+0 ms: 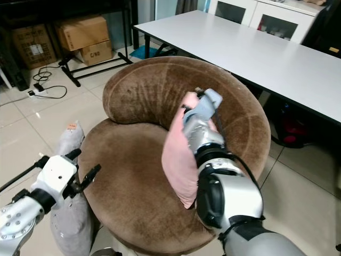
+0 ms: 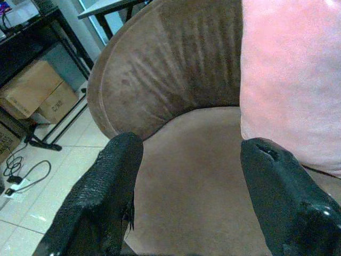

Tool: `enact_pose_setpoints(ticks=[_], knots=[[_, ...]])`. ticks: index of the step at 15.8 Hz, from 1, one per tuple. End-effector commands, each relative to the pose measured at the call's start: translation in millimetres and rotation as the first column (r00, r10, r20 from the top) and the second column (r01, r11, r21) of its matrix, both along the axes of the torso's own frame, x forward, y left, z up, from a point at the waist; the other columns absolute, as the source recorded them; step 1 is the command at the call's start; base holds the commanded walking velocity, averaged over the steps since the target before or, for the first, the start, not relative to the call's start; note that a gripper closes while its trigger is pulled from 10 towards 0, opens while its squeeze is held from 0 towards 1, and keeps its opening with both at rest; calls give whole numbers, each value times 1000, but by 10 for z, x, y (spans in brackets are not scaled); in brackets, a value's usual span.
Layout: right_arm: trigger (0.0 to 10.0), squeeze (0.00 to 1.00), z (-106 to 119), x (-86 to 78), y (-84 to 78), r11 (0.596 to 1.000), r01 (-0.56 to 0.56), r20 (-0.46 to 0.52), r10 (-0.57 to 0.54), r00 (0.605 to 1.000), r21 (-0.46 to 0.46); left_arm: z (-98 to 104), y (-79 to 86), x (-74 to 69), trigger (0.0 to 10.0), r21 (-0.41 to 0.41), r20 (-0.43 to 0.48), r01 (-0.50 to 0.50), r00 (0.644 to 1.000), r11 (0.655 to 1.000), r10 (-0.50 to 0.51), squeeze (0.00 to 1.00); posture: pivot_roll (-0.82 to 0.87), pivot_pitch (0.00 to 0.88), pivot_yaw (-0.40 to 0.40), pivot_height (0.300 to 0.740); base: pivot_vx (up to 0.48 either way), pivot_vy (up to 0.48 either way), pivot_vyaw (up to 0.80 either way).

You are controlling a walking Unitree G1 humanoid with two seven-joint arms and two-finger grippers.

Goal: Move the pillow to the sofa from floor

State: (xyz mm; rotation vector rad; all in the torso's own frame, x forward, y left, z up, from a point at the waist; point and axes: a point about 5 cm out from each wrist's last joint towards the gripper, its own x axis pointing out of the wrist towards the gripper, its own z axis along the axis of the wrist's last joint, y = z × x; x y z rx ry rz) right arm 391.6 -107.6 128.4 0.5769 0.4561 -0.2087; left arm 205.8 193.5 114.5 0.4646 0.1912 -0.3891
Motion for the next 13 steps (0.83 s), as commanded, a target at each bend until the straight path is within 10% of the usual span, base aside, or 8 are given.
enact_pose_setpoints(ticks=[1, 2, 4, 7, 9, 13], knots=[[10000, 643, 83, 42, -25, 999, -15, 51, 12, 999, 52, 1, -12, 16, 10000, 10, 4, 12, 1000, 1000, -12, 0, 6, 0, -39, 740, 0, 0, 0], [10000, 0, 185, 76, -55, 998, -55, 144, 51, 988, 23, 24, 1, 47, 10000, -2, 29, -19, 999, 1000, 19, 0, 2, 0, -37, 740, 0, 0, 0], [10000, 0, 386, -15, -160, 965, -192, 382, 247, 890, -177, 95, -16, 158, 10000, -95, 103, -126, 985, 987, 135, 0, -13, 0, -32, 740, 0, 0, 0], [10000, 0, 222, -565, -168, 853, -344, 377, 491, 786, -393, 81, -49, 176, 10000, -154, 127, -191, 969, 969, 212, 0, -41, 0, -43, 740, 0, 0, 0], [10000, 0, 55, -921, -262, 832, -303, 338, 483, 808, -466, 95, -15, 163, 10000, -157, 149, -230, 956, 960, 253, 0, -41, 0, -60, 740, 0, 0, 0], [10000, 0, 41, -1047, -240, 859, -290, 321, 441, 838, -421, 91, -27, 159, 10000, -166, 158, -244, 950, 955, 270, 0, -51, 0, -68, 740, 0, 0, 0]])
